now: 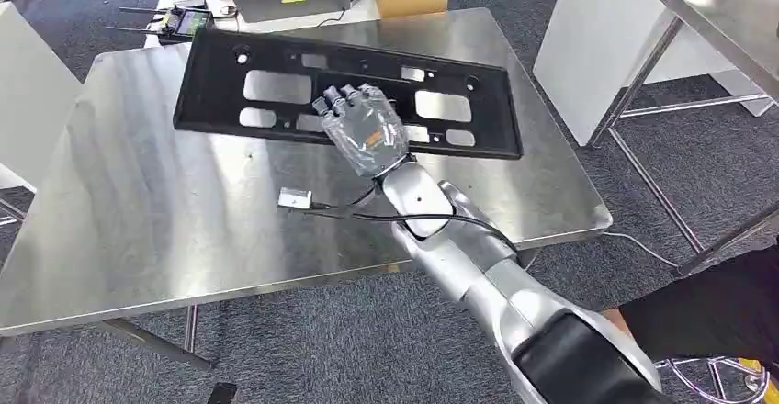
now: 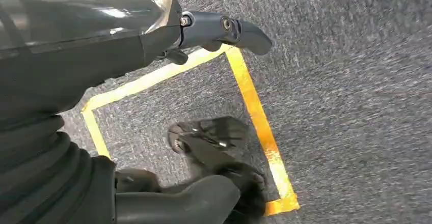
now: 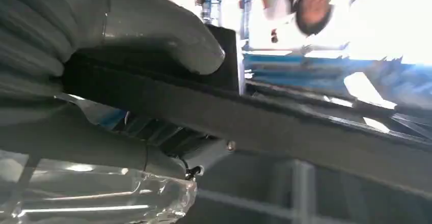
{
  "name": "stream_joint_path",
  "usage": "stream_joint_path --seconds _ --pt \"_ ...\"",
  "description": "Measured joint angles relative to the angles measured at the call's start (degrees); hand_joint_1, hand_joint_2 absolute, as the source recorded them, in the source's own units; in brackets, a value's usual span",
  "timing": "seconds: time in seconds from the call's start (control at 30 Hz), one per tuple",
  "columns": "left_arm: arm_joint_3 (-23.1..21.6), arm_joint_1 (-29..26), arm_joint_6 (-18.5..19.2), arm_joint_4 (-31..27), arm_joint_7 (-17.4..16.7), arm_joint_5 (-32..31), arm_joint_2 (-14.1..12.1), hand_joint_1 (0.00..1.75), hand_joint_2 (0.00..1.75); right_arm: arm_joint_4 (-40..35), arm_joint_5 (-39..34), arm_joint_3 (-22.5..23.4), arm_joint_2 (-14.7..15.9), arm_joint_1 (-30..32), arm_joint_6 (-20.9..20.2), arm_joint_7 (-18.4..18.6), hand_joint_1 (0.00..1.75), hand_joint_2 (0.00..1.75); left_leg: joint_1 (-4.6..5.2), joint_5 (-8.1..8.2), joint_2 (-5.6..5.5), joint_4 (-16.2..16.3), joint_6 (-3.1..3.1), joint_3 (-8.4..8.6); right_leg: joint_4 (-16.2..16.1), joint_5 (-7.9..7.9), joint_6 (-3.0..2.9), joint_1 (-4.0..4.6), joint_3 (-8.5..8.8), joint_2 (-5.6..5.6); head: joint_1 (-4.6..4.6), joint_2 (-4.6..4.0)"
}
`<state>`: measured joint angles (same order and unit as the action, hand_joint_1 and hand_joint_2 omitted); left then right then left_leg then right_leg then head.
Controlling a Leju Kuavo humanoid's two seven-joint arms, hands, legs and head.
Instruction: Take the parts from the cabinet and place them on the table.
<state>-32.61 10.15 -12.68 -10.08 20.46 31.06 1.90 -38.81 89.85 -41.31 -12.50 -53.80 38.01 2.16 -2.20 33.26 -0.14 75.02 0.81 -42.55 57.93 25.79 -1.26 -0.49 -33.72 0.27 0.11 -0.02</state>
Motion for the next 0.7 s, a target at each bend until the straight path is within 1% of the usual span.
stream_joint_path --seconds 0.03,0.07,0.1,0.13,0.17,0.2,0.23,0.27,0.3,0.33,0.37,0.4,0.43,0.47,0.5,0.57,0.6,0.63,0.67,0.7 --pt "-0.1 -0.1 0.1 0.0 0.0 0.0 0.0 0.00 1.75 1.9 0.0 -0.9 -0.2 -0.5 -0.1 -0.9 1.75 1.75 0.03 0.02 0.00 0.3 -0.10 -1.21 0.0 0.44 -0.06 0.25 0.58 0.19 0.04 0.00" --pt "-0.2 -0.1 0.1 0.0 0.0 -0.3 0.0 0.00 1.75 3.7 -0.1 -1.7 -0.4 -1.1 -0.2 -2.0 1.75 1.75 0.12 -1.36 0.01 -1.7 -0.45 -1.27 0.0 0.98 -0.09 0.51 1.32 0.30 -0.02 0.02" --pt "-0.3 0.0 0.2 0.0 0.0 -0.6 -0.1 0.00 1.75 5.2 -0.2 -2.3 -0.5 -1.7 -0.2 -3.3 1.75 1.75 0.32 -4.00 0.00 -5.5 -0.94 -0.39 0.0 1.49 -0.08 0.76 2.06 0.35 0.04 0.00" --pt "-0.4 0.0 0.5 0.0 0.0 -0.8 -0.1 0.00 1.75 6.6 -0.2 -3.0 -0.9 -2.5 -0.2 -4.7 1.75 1.75 0.66 -7.74 -0.01 -10.6 -1.68 1.18 0.0 2.06 -0.09 0.96 2.86 0.43 0.04 0.02" --pt "-0.6 0.0 0.6 0.0 -0.1 -1.1 -0.2 0.00 1.75 7.9 -0.1 -3.7 -1.3 -3.1 -0.2 -5.9 1.75 1.75 1.08 -11.47 -0.02 -14.9 -2.55 2.54 -0.1 2.56 -0.11 0.97 3.29 0.45 0.04 0.00" --pt "-0.8 0.1 0.8 0.0 -0.3 -1.2 -0.3 0.00 1.75 9.2 -0.1 -4.6 -1.6 -3.6 -0.3 -7.2 1.75 1.75 1.46 -11.42 -0.06 -15.5 -2.88 2.51 -0.2 2.94 0.25 1.34 3.88 0.59 0.26 0.02" --pt "-1.1 0.5 1.1 0.0 -0.4 -1.3 -0.3 0.00 1.75 10.5 -0.1 -5.5 -2.1 -4.0 -0.7 -8.8 1.75 1.75 1.80 -10.61 -0.23 -16.1 -2.91 3.09 -0.5 3.19 0.56 1.16 3.78 0.81 0.15 0.02" --pt "-1.3 0.7 1.2 0.0 -0.7 -1.3 -0.3 0.00 1.75 11.2 -0.1 -6.2 -2.8 -4.1 -1.4 -10.3 1.75 1.75 1.94 -11.55 -0.28 -16.3 -3.14 3.75 -0.5 3.38 0.90 1.21 3.91 0.80 0.04 0.00" --pt "-1.4 0.8 1.4 0.0 -0.8 -1.2 -0.3 0.00 1.75 12.4 -0.1 -6.9 -3.5 -4.2 -2.0 -11.4 1.75 1.75 2.10 -11.60 -0.31 -16.3 -3.22 3.82 -0.8 3.38 1.00 1.12 4.06 0.79 0.00 0.02" --pt "-1.4 1.0 1.7 -0.1 -1.0 -1.2 -0.3 0.00 1.75 12.9 -0.1 -7.4 -4.4 -4.3 -2.9 -12.1 1.75 1.75 1.98 -11.93 -0.21 -17.0 -3.17 4.28 -1.3 3.40 0.99 1.30 4.53 0.82 -0.10 0.02" --pt "-1.4 1.0 1.9 -0.2 -1.1 -1.1 -0.3 0.00 1.75 13.7 -0.1 -7.9 -4.7 -4.3 -3.3 -12.7 1.75 1.75 1.78 -12.57 -0.27 -17.2 -2.48 4.42 -1.3 2.77 1.08 1.43 4.65 0.78 -0.07 0.00" --pt "-1.4 1.1 1.9 -0.2 -1.2 -1.1 -0.3 0.00 1.75 14.4 -0.1 -8.5 -5.3 -4.4 -3.6 -12.9 1.75 1.75 1.80 -12.54 -0.33 -17.3 -2.50 4.52 -1.5 2.69 1.15 1.44 4.65 0.76 -0.04 0.02" --pt "-1.4 1.3 2.0 -0.2 -1.2 -1.0 -0.3 0.00 1.75 15.0 -0.1 -9.0 -5.7 -4.5 -3.8 -13.0 1.75 1.75 1.81 -12.26 -0.47 -17.3 -2.24 4.54 -1.6 2.76 1.13 1.46 4.80 0.73 -0.13 0.02" --pt "-1.4 1.3 2.0 -0.2 -1.2 -1.0 -0.3 0.00 1.75 15.4 -0.1 -9.2 -5.7 -4.5 -4.0 -13.2 1.75 1.75 1.78 -11.90 -0.51 -17.5 -1.84 4.57 -1.5 2.76 1.14 1.47 4.80 0.70 -0.02 0.02" --pt "-1.4 1.3 2.0 -0.2 -1.2 -1.0 -0.3 0.00 1.75 15.8 -0.1 -9.3 -5.8 -4.4 -4.1 -13.2 1.75 1.75 1.74 -11.76 -0.66 -17.5 -2.04 4.48 -1.5 2.77 1.12 1.48 4.79 0.68 -0.02 0.02" --pt "-1.4 1.2 2.3 -0.2 -1.2 -1.0 -0.2 0.00 1.75 16.5 -0.2 -9.7 -6.1 -4.5 -4.2 -13.7 1.75 1.75 1.83 -11.66 -0.74 -17.6 -2.13 4.33 -1.6 2.90 1.08 1.47 4.75 0.67 -0.02 0.02" --pt "-1.4 1.2 2.5 -0.2 -1.3 -0.9 -0.2 0.00 1.75 16.8 -0.2 -10.0 -6.1 -4.5 -4.8 -14.1 1.75 1.75 1.97 -11.64 -0.74 -17.6 -2.16 4.23 -2.1 3.10 1.04 1.45 4.88 0.67 -0.02 0.02" --pt "-1.4 1.2 2.8 -0.2 -1.5 -0.9 -0.2 0.00 1.75 17.0 -0.4 -10.2 -6.3 -4.5 -5.8 -14.6 1.75 1.75 2.12 -11.55 -0.73 -17.5 -2.35 4.18 -2.8 3.66 0.93 1.44 4.89 0.67 -0.02 0.02" --pt "-1.4 1.2 3.1 -0.2 -1.7 -0.8 -0.2 0.00 1.75 17.4 -0.4 -10.4 -6.5 -4.3 -6.6 -14.8 1.75 1.75 2.21 -11.57 -0.70 -17.5 -2.43 4.20 -2.7 3.52 1.13 1.42 4.87 0.67 -0.15 0.02" --pt "-1.4 1.1 3.1 -0.2 -1.7 -0.8 -0.2 0.00 1.75 17.7 -0.4 -10.6 -6.6 -4.3 -7.4 -14.6 1.75 1.75 2.21 -11.54 -0.71 -17.5 -2.49 4.26 -2.7 3.52 1.12 1.40 4.67 0.67 -0.09 0.02"
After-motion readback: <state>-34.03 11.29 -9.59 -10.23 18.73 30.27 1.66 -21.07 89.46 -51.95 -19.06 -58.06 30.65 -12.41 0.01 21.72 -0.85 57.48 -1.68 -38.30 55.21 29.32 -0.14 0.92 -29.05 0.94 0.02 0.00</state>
